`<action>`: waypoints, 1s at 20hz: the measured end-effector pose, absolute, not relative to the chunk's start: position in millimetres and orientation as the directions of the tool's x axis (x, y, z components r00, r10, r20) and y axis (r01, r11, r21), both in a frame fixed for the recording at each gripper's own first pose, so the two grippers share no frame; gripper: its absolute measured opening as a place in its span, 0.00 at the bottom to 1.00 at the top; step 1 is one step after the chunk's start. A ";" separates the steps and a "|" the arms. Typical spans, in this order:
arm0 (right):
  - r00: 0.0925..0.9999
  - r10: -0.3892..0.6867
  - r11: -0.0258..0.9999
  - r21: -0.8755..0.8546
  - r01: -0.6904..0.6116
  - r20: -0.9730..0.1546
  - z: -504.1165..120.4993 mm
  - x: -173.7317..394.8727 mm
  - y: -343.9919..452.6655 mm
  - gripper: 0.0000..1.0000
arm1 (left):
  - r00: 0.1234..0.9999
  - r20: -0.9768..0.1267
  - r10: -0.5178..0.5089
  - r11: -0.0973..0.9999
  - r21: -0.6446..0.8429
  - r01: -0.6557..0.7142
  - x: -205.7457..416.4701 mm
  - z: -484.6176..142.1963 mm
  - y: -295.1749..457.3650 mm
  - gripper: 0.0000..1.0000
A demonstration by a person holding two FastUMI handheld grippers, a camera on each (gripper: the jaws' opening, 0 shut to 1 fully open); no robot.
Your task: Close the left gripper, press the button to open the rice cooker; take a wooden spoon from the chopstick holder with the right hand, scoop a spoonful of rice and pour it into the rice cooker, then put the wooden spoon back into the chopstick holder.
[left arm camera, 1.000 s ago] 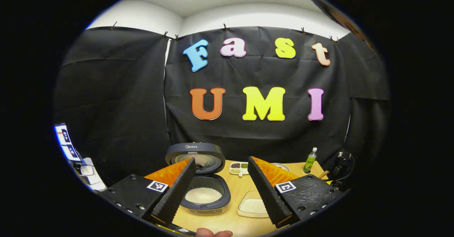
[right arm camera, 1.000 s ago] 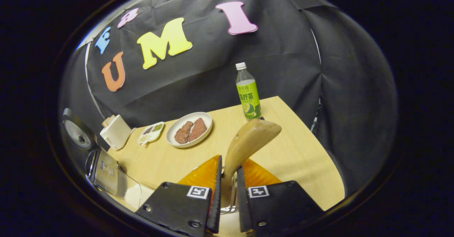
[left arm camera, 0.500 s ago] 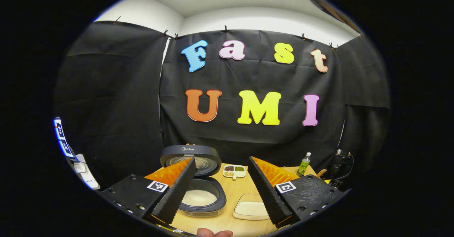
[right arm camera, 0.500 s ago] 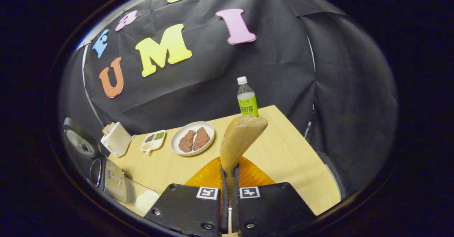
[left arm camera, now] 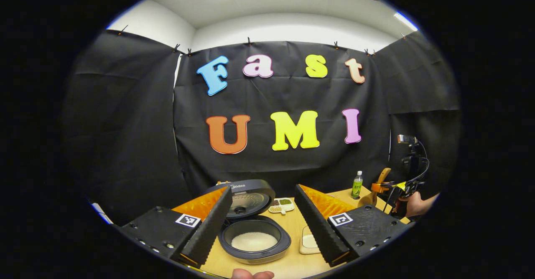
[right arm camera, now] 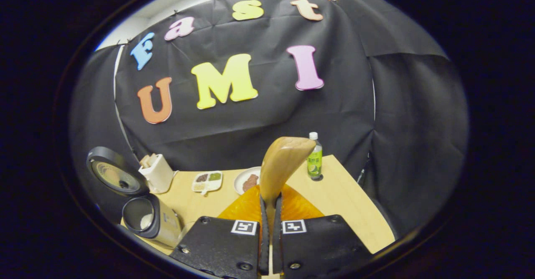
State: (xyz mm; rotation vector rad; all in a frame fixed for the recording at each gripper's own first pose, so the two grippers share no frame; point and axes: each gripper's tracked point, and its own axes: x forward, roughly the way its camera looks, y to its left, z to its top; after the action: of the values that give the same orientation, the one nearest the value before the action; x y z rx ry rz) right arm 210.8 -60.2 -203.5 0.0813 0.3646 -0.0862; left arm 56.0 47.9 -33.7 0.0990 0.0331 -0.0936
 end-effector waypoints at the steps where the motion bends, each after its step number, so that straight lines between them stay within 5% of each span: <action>1: 0.931 -0.066 0.994 0.054 0.091 -0.358 -203.0 205.6 -42.7 0.08 | 0.995 -0.030 -0.097 0.991 0.087 0.099 55.7 -30.2 59.7 0.96; 12: 0.870 -0.183 0.973 -0.211 0.094 -0.458 -329.0 189.2 30.7 0.08 | 0.998 -0.051 -0.048 0.999 -0.002 0.048 55.7 -27.8 173.4 0.95; 20: 0.830 -0.255 0.908 -0.418 0.029 -0.496 -399.8 193.0 35.8 0.08 | 0.995 -0.102 0.013 0.999 -0.034 -0.016 65.3 -36.6 180.8 0.95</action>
State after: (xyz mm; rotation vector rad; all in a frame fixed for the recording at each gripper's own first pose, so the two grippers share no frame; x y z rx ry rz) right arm 193.0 35.8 -399.8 -0.4103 0.5755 -0.1557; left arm 65.3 180.8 -36.6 -0.0346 0.1015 0.0144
